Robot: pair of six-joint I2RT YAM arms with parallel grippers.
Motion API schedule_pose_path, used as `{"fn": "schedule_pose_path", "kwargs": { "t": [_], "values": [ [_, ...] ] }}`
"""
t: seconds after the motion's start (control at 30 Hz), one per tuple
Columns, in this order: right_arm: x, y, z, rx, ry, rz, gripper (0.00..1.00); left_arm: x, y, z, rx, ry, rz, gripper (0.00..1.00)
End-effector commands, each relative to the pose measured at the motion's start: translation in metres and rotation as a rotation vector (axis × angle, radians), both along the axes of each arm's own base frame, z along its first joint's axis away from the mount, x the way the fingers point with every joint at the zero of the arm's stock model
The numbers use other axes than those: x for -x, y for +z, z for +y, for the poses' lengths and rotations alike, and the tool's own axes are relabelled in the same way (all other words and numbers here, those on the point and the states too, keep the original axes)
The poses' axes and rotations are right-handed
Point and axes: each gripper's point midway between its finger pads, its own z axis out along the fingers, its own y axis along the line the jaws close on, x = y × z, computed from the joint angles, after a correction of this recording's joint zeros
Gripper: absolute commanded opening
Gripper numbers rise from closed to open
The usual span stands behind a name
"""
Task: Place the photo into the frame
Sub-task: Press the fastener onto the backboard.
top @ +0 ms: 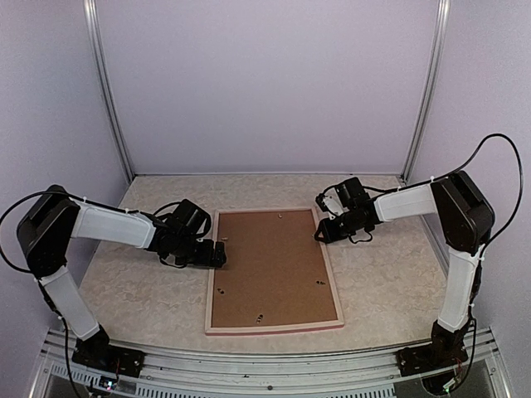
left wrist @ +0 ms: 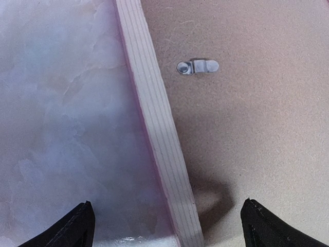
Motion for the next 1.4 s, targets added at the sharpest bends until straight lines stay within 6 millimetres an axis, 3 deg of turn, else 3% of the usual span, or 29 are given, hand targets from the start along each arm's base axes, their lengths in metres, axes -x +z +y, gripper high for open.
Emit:
{"fn": "schedule_pose_path", "kwargs": {
  "t": [0.0,0.33,0.57,0.77,1.07,1.37],
  "values": [
    [0.006,-0.02,-0.014,0.078,-0.013,0.04,0.18,-0.001,0.003,-0.006,0.014,-0.007,-0.008,0.98],
    [0.0,-0.012,0.0,0.038,0.065,-0.012,0.09,0.001,-0.007,-0.004,-0.008,-0.008,0.007,0.97],
    [-0.009,0.018,0.011,-0.065,0.027,-0.031,0.42,-0.001,-0.004,-0.005,-0.013,-0.011,-0.001,0.96],
    [-0.012,0.011,0.01,-0.047,0.014,-0.019,0.53,0.0,-0.004,-0.005,-0.014,-0.012,0.0,0.96],
    [-0.012,0.0,0.002,0.014,0.021,-0.023,0.46,-0.001,-0.005,-0.006,-0.012,-0.015,0.003,0.96],
    [-0.009,-0.017,-0.002,0.044,0.021,-0.006,0.31,0.0,-0.006,-0.006,-0.012,-0.016,0.006,0.96]
  ]
}}
